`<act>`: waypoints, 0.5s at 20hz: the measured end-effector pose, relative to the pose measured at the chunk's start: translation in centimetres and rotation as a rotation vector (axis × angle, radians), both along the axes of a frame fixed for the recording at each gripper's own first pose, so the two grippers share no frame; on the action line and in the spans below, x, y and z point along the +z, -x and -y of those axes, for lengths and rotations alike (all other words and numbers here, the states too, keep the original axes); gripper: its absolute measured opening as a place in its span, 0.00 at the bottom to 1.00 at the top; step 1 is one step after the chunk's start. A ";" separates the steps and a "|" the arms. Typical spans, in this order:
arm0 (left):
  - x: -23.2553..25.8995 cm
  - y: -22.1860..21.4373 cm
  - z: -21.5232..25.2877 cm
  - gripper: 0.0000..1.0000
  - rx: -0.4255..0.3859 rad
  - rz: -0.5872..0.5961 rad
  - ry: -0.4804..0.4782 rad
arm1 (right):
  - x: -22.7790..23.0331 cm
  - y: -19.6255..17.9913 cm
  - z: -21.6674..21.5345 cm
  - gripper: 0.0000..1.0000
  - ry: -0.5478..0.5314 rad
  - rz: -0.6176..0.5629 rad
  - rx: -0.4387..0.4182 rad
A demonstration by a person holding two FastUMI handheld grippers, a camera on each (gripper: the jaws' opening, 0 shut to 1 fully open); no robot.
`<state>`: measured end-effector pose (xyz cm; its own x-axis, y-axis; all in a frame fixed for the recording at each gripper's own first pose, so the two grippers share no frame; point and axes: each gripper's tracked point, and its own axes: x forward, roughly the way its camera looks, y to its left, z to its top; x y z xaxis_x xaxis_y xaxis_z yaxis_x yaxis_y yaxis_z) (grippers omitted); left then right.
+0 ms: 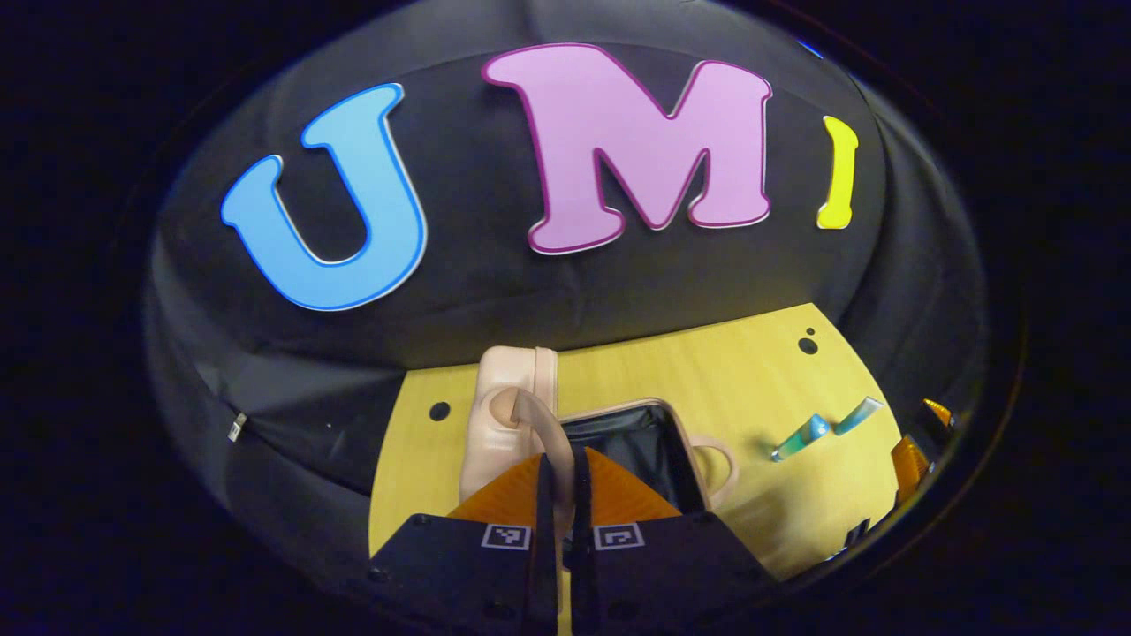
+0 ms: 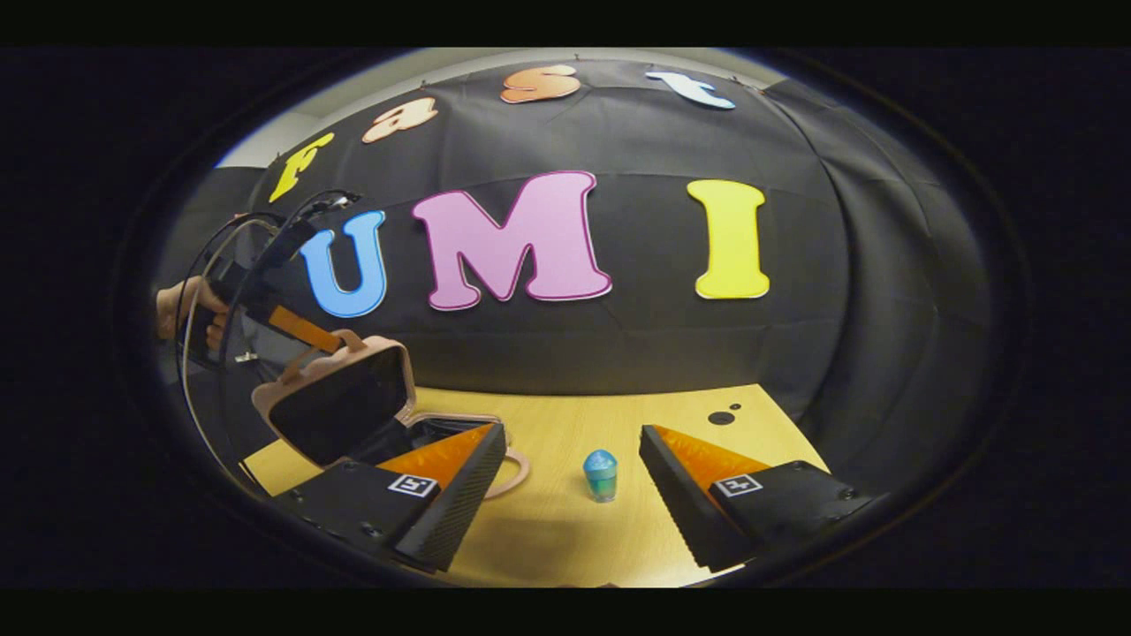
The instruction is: First open the suitcase, pack the skin care products into it, and then close the suitcase.
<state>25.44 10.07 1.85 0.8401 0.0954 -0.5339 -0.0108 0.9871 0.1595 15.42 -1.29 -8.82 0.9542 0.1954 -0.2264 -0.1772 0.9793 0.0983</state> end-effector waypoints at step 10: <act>-10.6 -3.6 -23.7 0.08 0.169 -0.002 -0.089 | -0.5 0.0 -0.9 0.97 0.154 0.013 -0.090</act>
<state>29.07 33.76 -8.79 0.8071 0.2818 -0.5188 -0.1744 0.9533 0.2466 15.40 -0.37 -9.32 0.9694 0.0734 -0.2344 -0.0888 0.9945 -0.0558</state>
